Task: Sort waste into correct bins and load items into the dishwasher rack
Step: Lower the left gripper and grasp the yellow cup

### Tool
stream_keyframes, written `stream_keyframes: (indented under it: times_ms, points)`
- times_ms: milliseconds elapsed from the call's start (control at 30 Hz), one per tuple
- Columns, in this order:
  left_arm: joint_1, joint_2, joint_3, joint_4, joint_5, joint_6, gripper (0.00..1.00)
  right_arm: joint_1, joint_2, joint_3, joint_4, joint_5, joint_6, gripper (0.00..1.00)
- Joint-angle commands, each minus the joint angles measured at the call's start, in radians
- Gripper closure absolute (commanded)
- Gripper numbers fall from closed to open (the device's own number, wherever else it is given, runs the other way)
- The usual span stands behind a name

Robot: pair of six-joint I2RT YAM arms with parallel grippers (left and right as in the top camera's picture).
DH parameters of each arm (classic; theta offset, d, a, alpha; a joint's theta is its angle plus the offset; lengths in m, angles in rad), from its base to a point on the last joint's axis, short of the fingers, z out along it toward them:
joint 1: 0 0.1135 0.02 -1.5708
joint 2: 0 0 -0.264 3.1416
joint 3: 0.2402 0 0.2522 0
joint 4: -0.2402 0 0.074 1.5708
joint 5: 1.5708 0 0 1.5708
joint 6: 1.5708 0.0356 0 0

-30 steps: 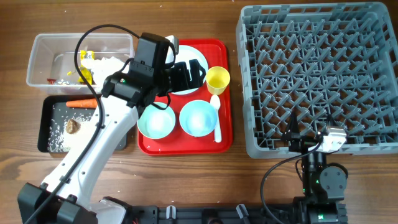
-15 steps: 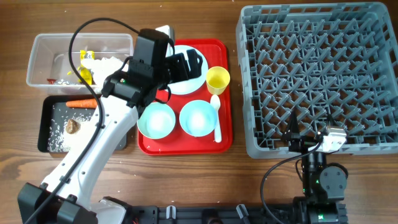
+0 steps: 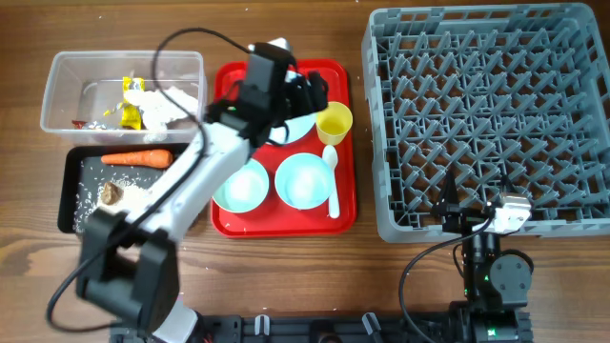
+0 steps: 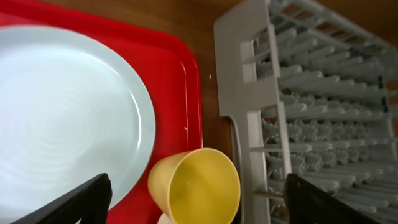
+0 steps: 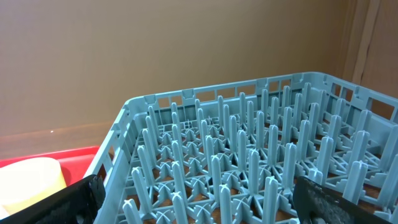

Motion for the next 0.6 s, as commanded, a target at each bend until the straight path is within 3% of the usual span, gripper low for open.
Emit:
stream_keyframes:
  times_ms: [0, 267, 400, 567]
  points:
    - [-0.049, 0.077, 0.005, 0.023, -0.035, -0.006, 0.14, -0.004, 0.002, -0.001, 0.004, 0.01, 0.008, 0.0]
    - [-0.085, 0.141, 0.005, -0.006, -0.113, -0.006, 0.25, -0.004, 0.002, -0.001, 0.004, 0.01, 0.008, 0.0]
    - [-0.085, 0.164, 0.005, -0.027, -0.159, -0.006, 0.41, -0.004, 0.002, -0.001, 0.004, 0.01, 0.008, 0.0]
    - [-0.09, 0.195, 0.004, -0.037, -0.158, -0.006, 0.48, -0.004, 0.002, -0.001, 0.004, 0.01, 0.008, 0.0]
